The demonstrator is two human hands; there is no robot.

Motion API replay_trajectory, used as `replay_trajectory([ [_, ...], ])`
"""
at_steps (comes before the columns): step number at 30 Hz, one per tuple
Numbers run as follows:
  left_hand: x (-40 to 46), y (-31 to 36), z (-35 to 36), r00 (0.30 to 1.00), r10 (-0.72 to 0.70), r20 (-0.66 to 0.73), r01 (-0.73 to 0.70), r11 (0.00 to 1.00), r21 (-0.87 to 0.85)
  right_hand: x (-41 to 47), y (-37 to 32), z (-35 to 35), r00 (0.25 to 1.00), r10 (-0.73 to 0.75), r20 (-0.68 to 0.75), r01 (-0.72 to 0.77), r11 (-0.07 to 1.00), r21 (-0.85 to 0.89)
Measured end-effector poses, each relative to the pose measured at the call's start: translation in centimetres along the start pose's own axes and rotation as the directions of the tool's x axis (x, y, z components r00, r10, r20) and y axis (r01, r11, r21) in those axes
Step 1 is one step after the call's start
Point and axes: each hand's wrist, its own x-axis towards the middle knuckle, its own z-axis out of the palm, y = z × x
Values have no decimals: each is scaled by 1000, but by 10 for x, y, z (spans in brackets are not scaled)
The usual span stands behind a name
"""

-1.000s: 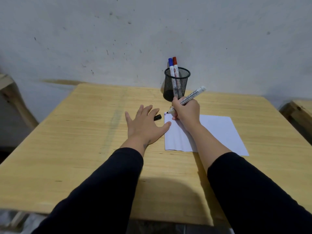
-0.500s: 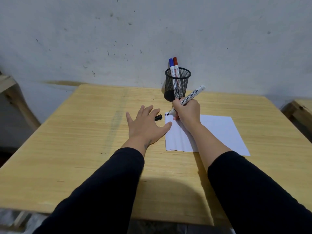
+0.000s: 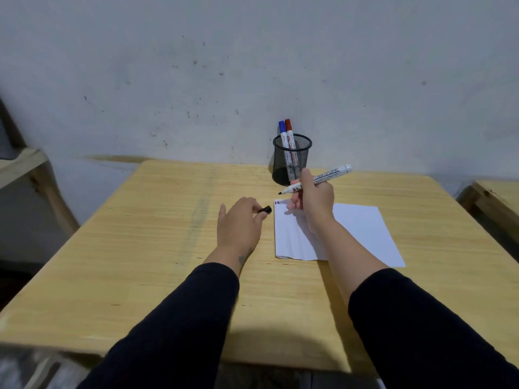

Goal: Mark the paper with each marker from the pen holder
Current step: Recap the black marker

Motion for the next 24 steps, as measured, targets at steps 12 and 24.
replay_trajectory([
  [12,20,57,-41,985,81,-153,-146,862,-486,-8,-76,-6,983,-182,-12,182,983,16],
  [24,8,87,-41,983,102,-151,-171,805,-568,-14,-77,-18,987,-153,-56,153,988,-4],
])
